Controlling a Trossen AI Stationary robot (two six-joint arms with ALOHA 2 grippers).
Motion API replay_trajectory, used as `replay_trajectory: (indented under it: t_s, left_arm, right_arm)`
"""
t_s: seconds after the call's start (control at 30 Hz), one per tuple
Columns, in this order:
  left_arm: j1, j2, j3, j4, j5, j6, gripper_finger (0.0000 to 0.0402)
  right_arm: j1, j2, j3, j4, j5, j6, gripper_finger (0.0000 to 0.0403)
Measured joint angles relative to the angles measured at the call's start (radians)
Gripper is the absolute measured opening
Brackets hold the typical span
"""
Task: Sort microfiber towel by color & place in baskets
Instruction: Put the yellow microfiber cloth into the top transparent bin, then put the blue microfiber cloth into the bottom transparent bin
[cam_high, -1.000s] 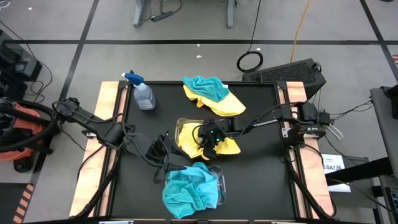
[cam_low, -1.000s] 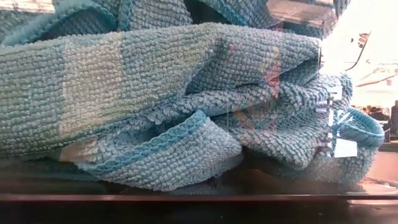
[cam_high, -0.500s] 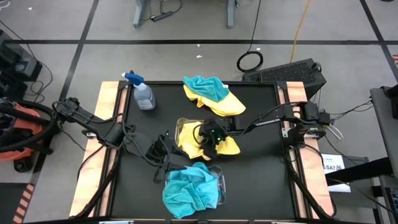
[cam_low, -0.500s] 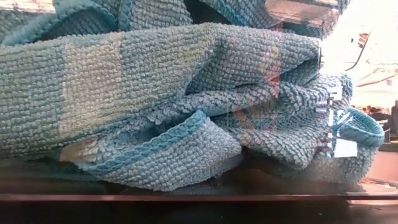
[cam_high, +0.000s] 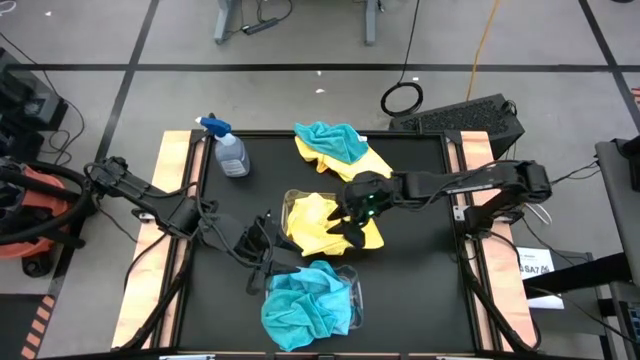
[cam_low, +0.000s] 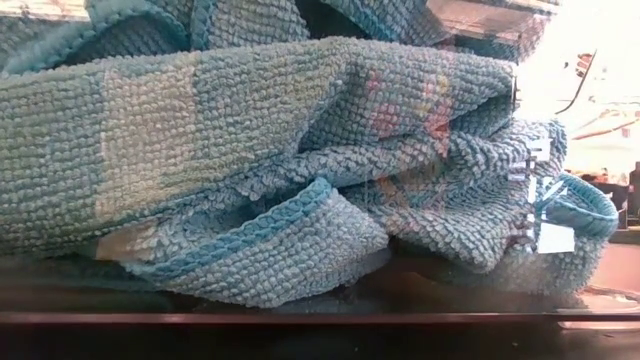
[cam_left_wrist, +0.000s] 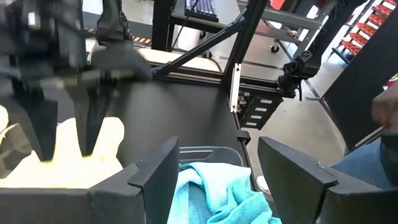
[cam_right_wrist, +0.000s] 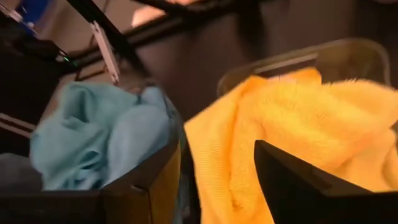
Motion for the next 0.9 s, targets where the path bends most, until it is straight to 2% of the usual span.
replay_trajectory:
  t_s: [0.17, 0.37, 0.47, 0.67, 0.9]
  left_arm:
    - [0.000, 0.000, 0.000, 0.000, 0.000, 0.000, 0.0226]
    - [0.000, 0.000, 0.000, 0.000, 0.000, 0.000, 0.0226]
    - [0.000, 0.000, 0.000, 0.000, -0.007, 0.001, 0.0226]
    - [0.000, 0.000, 0.000, 0.000, -0.023, 0.007, 0.0226]
    - [0.001, 0.000, 0.000, -0.001, -0.024, 0.017, 0.0226]
  right_arm:
    - [-0.001, -0.090, 0.000, -0.017, 0.037, -0.003, 0.0205]
    - [-0.013, -0.179, 0.000, -0.082, 0.224, -0.031, 0.0205]
    - [-0.034, -0.205, 0.000, -0.112, 0.284, -0.031, 0.0205]
    - [-0.117, -0.197, 0.002, -0.132, 0.292, -0.022, 0.0205]
    - [-0.293, -0.108, 0.002, -0.184, 0.285, -0.007, 0.0206]
